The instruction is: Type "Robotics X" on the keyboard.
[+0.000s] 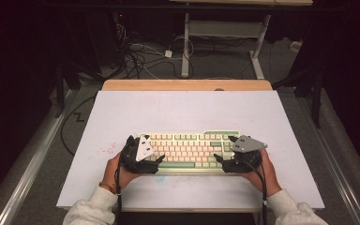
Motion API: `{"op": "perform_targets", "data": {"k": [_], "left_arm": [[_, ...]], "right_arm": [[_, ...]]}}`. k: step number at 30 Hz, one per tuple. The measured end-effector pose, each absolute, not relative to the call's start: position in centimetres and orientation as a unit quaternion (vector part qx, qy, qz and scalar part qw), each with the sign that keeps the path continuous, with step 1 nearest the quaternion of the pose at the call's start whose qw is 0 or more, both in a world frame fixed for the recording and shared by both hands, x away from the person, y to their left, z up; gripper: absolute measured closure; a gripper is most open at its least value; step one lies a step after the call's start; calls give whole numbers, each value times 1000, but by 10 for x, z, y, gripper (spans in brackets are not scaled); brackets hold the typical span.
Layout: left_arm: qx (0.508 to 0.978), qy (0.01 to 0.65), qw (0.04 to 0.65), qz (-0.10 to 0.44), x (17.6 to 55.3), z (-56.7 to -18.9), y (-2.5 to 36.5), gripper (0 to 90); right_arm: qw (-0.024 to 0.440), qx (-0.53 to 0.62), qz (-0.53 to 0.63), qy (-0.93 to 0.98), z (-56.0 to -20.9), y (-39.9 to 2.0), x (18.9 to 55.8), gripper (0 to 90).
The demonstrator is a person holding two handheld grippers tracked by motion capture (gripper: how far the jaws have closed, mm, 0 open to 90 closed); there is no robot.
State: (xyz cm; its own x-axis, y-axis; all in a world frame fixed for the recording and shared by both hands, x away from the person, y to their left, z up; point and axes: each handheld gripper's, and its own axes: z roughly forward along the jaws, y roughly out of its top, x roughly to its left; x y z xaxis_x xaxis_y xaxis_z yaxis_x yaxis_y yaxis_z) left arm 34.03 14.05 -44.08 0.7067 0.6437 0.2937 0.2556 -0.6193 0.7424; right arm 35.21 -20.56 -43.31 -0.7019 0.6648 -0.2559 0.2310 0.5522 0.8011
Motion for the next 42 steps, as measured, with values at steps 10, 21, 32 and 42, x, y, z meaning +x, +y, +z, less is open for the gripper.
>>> {"op": "perform_targets", "data": {"k": [10,21,32,42], "left_arm": [[858,259,344,278,341,-443,137,149],[851,260,357,284,339,-437,141,149],[834,259,377,308,328,-430,147,149],[830,259,380,317,320,-427,155,149]], "right_arm": [[270,264,390,840,-437,-204,354,159],[291,259,400,830,-431,-206,352,161],[316,252,409,818,-420,-212,343,162],[326,255,413,811,-414,-225,335,163]]}}
